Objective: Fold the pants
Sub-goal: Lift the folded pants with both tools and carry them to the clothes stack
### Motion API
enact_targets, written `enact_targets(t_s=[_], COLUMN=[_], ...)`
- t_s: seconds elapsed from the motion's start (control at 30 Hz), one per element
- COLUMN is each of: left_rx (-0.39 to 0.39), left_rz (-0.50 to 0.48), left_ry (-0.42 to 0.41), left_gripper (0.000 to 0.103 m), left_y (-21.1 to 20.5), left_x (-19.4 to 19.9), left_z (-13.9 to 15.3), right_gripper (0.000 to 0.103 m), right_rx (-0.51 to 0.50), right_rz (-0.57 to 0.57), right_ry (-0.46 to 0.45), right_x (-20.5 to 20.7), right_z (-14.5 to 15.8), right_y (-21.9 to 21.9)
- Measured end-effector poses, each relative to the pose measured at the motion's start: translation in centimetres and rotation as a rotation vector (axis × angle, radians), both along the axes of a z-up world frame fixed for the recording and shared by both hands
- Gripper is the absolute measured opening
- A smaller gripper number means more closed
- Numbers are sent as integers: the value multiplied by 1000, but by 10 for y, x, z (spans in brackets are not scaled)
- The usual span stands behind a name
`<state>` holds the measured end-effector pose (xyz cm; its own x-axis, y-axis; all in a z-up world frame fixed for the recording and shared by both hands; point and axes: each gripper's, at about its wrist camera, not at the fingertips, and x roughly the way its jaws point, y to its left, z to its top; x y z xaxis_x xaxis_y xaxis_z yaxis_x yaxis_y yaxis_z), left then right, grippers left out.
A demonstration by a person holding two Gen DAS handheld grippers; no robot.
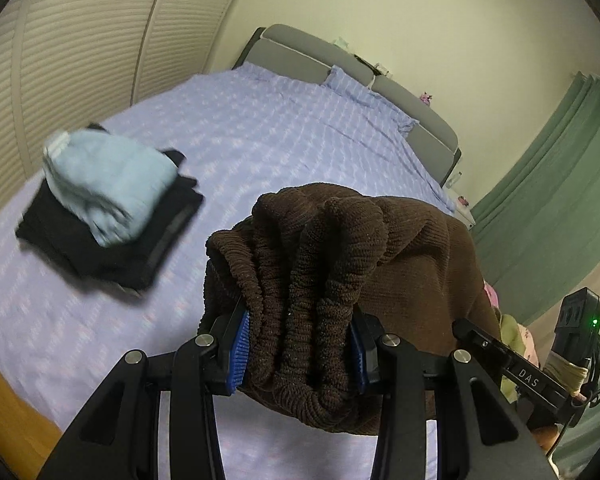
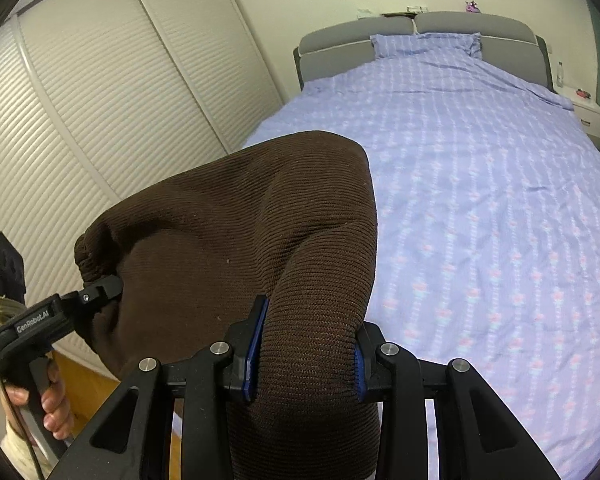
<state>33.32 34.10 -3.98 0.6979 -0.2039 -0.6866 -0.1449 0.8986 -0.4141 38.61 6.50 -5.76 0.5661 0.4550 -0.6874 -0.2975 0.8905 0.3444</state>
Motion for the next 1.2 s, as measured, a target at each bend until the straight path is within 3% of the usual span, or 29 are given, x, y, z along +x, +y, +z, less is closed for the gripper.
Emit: enact_targets(t_s=[0.23,0.43,0.73,0.97,1.2], left_rx=[13,4,37,50,42], left_rz=[-106,-99,-45,-46,-85], left_ry=[32,8,-18,-21,33], left_gripper=[40,40,40,40,40], left_y=[108,158,212,274,339], left_x=[23,16,26,61,119], left_z=[14,27,44,53,34], right_gripper=[36,36,36,36,36], right_rx=[30,13,49,67,68], right_rz=[-102,-105,-61,-56,-78], right_ry=[-3,1,-7,23,52], right_x=[-11,-5,19,56,102], right_z=[3,19,26,28,10], right_y=[102,159,211,266,320])
